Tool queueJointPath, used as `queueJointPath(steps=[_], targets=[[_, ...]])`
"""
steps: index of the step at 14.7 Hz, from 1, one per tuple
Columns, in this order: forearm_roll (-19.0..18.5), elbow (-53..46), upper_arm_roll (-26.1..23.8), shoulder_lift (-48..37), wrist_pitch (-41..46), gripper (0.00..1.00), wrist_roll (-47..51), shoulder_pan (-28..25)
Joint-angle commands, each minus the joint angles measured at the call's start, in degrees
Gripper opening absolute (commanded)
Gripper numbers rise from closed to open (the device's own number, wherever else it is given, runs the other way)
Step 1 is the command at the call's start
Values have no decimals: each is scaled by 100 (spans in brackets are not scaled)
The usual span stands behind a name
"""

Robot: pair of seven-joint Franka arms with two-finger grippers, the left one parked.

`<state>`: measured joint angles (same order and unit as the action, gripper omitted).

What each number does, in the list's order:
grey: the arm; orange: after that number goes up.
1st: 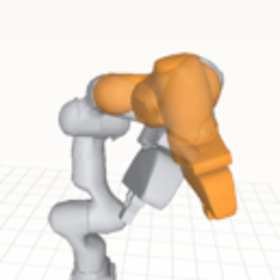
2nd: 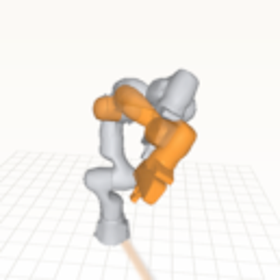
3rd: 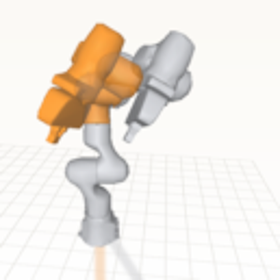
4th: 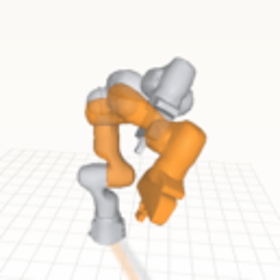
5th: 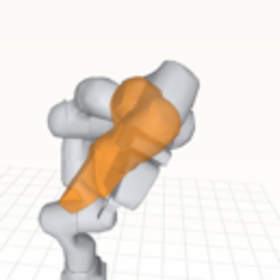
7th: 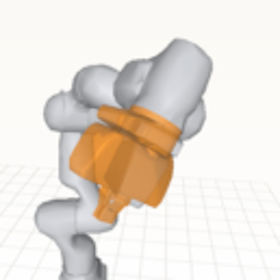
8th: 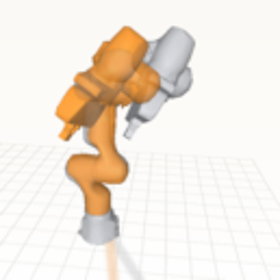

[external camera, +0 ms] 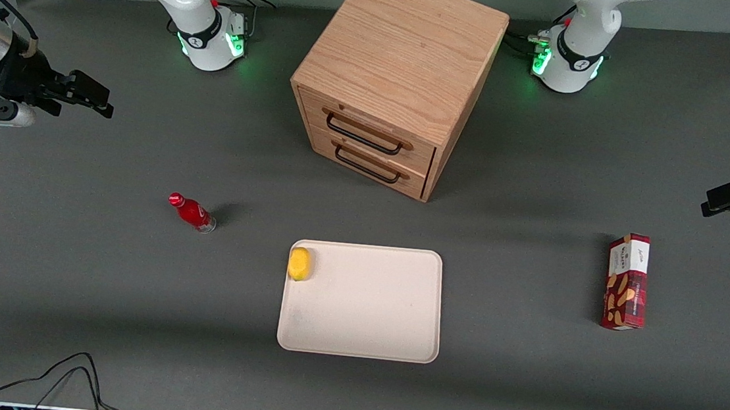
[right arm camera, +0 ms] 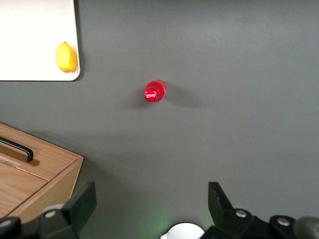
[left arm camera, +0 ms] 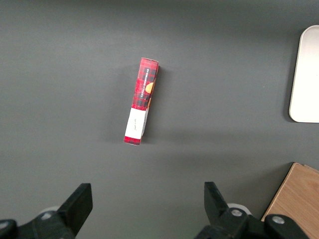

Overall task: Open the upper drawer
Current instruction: 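Move the right gripper toward the upper drawer's black handle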

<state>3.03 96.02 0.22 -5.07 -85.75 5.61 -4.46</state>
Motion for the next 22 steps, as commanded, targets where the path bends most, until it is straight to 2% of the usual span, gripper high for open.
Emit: queueJointPath(steps=[1, 7, 9, 11, 13, 15, 17, 22], targets=[[-119, -118, 13, 50, -4, 100, 186, -82], [-57, -276, 5, 198, -12, 100, 99, -152], [-31, -452, -144, 400, 5, 100, 46, -161], [-57, -628, -591, 646, -4, 100, 37, -143], [-57, -663, -768, 936, -65, 100, 37, -161], [-75, -899, -1320, 1331, -127, 100, 10, -152], [-75, -1250, -1637, 1858, -118, 100, -7, -161], [-22, -1656, -2489, 2553, -118, 100, -1649, -126]])
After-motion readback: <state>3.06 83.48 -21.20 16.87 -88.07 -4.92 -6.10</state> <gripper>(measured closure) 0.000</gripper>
